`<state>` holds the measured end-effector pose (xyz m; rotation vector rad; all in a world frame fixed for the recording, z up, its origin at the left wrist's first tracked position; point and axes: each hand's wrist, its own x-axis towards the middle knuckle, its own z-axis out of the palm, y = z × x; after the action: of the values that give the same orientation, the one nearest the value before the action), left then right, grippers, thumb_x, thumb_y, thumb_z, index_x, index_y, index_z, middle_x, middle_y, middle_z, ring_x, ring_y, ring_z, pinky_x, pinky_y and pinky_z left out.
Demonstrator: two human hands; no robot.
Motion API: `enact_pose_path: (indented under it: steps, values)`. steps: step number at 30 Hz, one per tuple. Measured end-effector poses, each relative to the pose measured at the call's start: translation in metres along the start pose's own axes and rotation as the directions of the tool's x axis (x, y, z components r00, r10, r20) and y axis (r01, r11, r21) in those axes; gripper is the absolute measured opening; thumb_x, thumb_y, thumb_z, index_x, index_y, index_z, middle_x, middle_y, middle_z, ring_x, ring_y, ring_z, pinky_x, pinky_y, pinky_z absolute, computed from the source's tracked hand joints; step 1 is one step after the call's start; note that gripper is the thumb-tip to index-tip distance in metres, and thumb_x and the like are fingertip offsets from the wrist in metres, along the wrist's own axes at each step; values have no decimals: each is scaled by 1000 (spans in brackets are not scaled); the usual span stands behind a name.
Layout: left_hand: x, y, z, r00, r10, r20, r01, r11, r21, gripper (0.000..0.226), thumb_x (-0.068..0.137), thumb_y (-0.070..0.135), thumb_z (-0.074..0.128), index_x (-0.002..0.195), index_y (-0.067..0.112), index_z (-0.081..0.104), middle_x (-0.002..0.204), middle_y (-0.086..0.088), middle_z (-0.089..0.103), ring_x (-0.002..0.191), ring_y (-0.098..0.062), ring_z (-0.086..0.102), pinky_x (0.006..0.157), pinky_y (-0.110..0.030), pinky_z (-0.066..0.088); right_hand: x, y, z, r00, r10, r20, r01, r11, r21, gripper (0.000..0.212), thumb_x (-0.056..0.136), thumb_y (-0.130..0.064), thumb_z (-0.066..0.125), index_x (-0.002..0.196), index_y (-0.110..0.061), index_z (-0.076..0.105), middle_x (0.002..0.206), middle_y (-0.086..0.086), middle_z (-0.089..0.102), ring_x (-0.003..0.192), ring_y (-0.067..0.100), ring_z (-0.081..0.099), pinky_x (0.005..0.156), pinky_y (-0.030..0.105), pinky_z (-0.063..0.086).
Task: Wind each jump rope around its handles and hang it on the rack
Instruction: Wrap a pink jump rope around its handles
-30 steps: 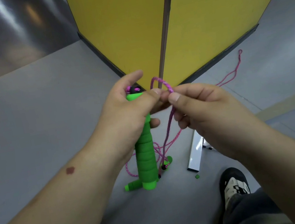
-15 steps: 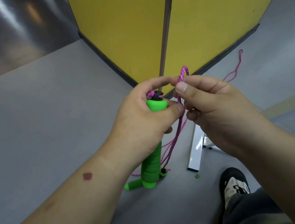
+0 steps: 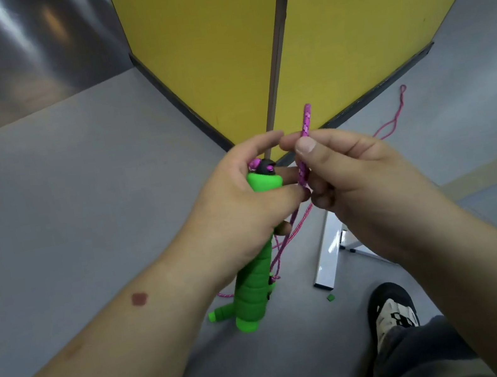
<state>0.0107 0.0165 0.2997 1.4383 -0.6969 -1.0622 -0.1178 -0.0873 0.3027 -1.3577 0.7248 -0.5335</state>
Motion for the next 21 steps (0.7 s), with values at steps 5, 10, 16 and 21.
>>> enact_pose_path:
  steps: [5,10,16,21]
  values:
    - [3,3,-2,990,27,-137,-50,985,-163,49,88,-1,76,128,26,64,89,-10,77,73,-20,75,59,-26,55,0,5,4,993,106,43,-108,994,27,20,101,-28,59,101,-19,77,82,6,63,64,13,44,59,28,37]
    - [7,12,-13,969,-49,-243,-65,897,-437,45,89,-2,73,127,19,61,88,-8,79,80,-20,79,48,-21,53,-7,3,6,954,170,247,-86,945,-316,16,97,-27,64,97,-19,78,84,-5,74,69,9,55,66,26,47]
    - [-1,5,-3,1000,-27,-16,26,997,-76,69,89,-5,70,143,33,53,100,-7,80,85,-33,76,54,-29,55,-1,0,2,998,-51,32,51,999,8,15,97,-20,64,102,-19,78,84,0,73,66,7,57,62,27,43]
    - [-2,6,3,997,8,-76,-16,994,-111,61,90,0,74,139,32,57,95,-12,78,81,-24,77,60,-27,56,1,5,-1,999,24,-25,-25,1000,-18,20,100,-27,60,104,-22,78,87,6,66,68,15,46,62,28,39]
